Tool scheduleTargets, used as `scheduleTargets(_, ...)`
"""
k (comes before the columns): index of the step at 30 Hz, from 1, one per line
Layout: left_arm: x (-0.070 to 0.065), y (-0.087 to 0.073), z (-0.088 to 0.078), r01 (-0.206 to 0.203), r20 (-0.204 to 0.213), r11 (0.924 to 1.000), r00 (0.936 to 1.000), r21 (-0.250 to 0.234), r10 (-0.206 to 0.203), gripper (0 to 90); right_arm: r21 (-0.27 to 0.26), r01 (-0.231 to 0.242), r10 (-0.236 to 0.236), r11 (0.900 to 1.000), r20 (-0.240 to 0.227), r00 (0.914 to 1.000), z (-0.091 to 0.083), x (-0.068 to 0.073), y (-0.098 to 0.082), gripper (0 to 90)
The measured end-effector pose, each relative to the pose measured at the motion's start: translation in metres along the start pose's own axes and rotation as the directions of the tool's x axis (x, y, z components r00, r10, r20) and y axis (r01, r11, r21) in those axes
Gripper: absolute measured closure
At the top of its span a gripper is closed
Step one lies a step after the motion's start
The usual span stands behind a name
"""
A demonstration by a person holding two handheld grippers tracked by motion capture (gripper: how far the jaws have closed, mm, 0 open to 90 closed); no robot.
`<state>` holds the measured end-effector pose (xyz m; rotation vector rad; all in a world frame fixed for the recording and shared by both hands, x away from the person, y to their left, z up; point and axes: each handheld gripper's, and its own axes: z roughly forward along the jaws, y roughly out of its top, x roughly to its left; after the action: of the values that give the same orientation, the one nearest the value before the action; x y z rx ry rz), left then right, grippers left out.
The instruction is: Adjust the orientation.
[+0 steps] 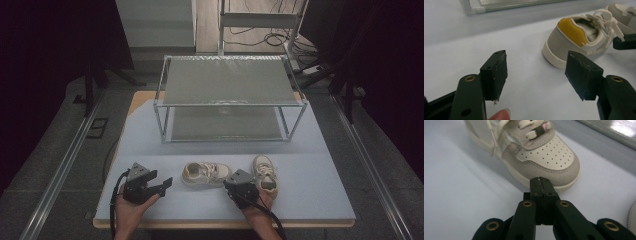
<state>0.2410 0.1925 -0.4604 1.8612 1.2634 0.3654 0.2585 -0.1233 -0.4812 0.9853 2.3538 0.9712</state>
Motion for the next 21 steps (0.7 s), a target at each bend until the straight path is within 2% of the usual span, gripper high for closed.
scheduleTargets(4,0.001,0.0,-0.001,0.003,0.004,1.0,1.0,-0.002,-0.003,33.8,0.007,-0.018,0.018,1.0,0.008,0.9998,0.007,-0.005,0.006,89.4)
scheduleTargets(9,0.002,0.0,-0.001,0.007,0.002,1.0,1.0,-0.004,-0.007,33.8,0.019,-0.059,0.059,0.998,-0.012,0.9982,0.015,-0.014,0.014,87.6)
scheduleTargets(12,0.003,0.0,-0.001,0.009,0.003,0.9999,1.0,-0.004,-0.009,33.8,0.022,-0.058,0.058,0.998,-0.005,0.9983,0.018,-0.015,0.017,87.6)
scheduleTargets(14,0.003,-0.001,0.0,0.011,0.001,0.9999,0.9999,0.001,-0.011,33.9,0.03,-0.076,0.076,0.997,-0.01,0.997,0.023,-0.02,0.022,87.7)
scheduleTargets(19,0.003,-0.001,0.002,0.011,0.004,0.9999,0.9999,0.004,-0.011,33.9,0.041,-0.075,0.074,0.996,0.028,0.9969,0.031,-0.02,0.031,89.0)
scheduleTargets(21,0.003,-0.001,0.002,0.011,0.005,0.9999,0.9999,0.004,-0.011,33.9,0.044,-0.082,0.081,0.996,0.026,0.9964,0.035,-0.022,0.034,89.1)
